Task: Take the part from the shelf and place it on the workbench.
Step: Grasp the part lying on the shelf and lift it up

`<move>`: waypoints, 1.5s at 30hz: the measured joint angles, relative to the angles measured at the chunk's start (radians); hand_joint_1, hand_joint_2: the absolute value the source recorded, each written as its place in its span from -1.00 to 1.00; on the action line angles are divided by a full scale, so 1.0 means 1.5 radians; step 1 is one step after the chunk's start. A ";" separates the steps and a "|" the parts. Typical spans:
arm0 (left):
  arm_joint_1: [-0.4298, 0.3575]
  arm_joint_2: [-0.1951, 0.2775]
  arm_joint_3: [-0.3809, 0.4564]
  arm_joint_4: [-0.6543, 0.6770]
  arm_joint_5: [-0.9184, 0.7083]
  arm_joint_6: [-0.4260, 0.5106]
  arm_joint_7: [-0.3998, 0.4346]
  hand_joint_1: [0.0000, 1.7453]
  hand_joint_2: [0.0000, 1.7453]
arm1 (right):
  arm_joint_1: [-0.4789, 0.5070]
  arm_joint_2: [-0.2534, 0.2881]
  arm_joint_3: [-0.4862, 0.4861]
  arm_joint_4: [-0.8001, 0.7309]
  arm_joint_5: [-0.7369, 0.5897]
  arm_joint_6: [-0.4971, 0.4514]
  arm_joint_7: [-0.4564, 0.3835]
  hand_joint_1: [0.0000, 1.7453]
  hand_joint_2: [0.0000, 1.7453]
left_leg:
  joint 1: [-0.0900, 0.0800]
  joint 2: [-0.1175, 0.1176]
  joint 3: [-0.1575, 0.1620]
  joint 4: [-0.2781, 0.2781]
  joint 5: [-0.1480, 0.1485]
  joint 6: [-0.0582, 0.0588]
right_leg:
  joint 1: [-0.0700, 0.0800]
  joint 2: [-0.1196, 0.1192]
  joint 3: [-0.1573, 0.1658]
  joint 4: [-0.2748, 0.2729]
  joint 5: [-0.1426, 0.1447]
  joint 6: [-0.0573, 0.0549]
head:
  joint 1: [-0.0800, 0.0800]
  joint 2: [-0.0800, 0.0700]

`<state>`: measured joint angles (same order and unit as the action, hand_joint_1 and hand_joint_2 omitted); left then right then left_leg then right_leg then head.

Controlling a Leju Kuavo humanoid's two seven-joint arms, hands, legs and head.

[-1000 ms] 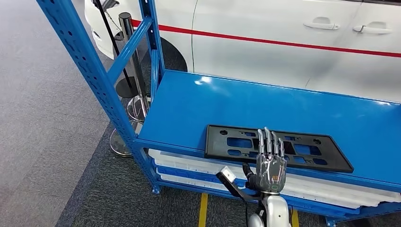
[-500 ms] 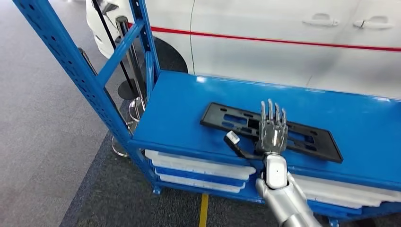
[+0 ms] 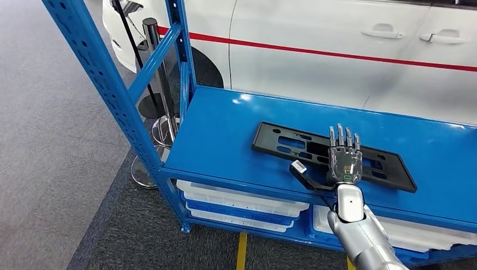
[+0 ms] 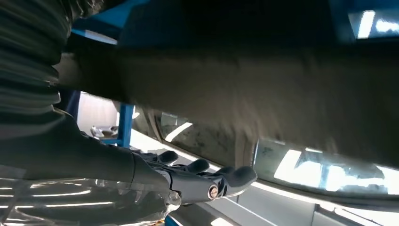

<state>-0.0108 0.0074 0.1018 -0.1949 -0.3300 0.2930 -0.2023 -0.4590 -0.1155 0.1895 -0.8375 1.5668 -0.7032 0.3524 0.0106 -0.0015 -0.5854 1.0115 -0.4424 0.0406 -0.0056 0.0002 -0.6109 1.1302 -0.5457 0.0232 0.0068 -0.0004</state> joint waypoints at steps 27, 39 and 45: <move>0.000 0.011 0.001 0.000 -0.034 -0.021 0.015 -1.00 -1.00 | -0.018 -0.005 -0.087 0.073 -0.052 0.038 -0.090 1.00 1.00 | 0.000 -0.002 0.010 0.005 -0.013 -0.016 | 0.001 -0.002 0.020 -0.074 0.061 -0.008 | 0.000 0.000; 0.003 0.001 0.015 0.001 -0.015 -0.012 0.021 -1.00 -1.00 | 0.104 0.097 -0.008 -0.301 -0.582 0.107 -0.412 1.00 1.00 | 0.002 0.004 0.019 -0.001 -0.013 -0.012 | -0.002 -0.002 0.018 -0.058 0.055 -0.006 | 0.000 0.000; 0.007 -0.010 0.031 0.001 -0.010 -0.008 0.028 -1.00 -1.00 | 0.194 0.116 0.131 -0.609 -0.763 0.075 -0.497 1.00 1.00 | 0.002 -0.001 0.002 0.036 -0.043 -0.033 | -0.005 -0.009 0.026 -0.082 0.059 -0.028 | 0.000 0.000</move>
<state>-0.0009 -0.0071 0.1489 -0.1936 -0.3452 0.2807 -0.1609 -0.1678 0.0582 0.3861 -1.7505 0.4219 -0.5901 -0.3937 0.0133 -0.0026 -0.5828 1.0656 -0.5064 -0.0085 -0.0125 -0.0131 -0.5716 1.0071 -0.4569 -0.0194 0.0069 -0.0004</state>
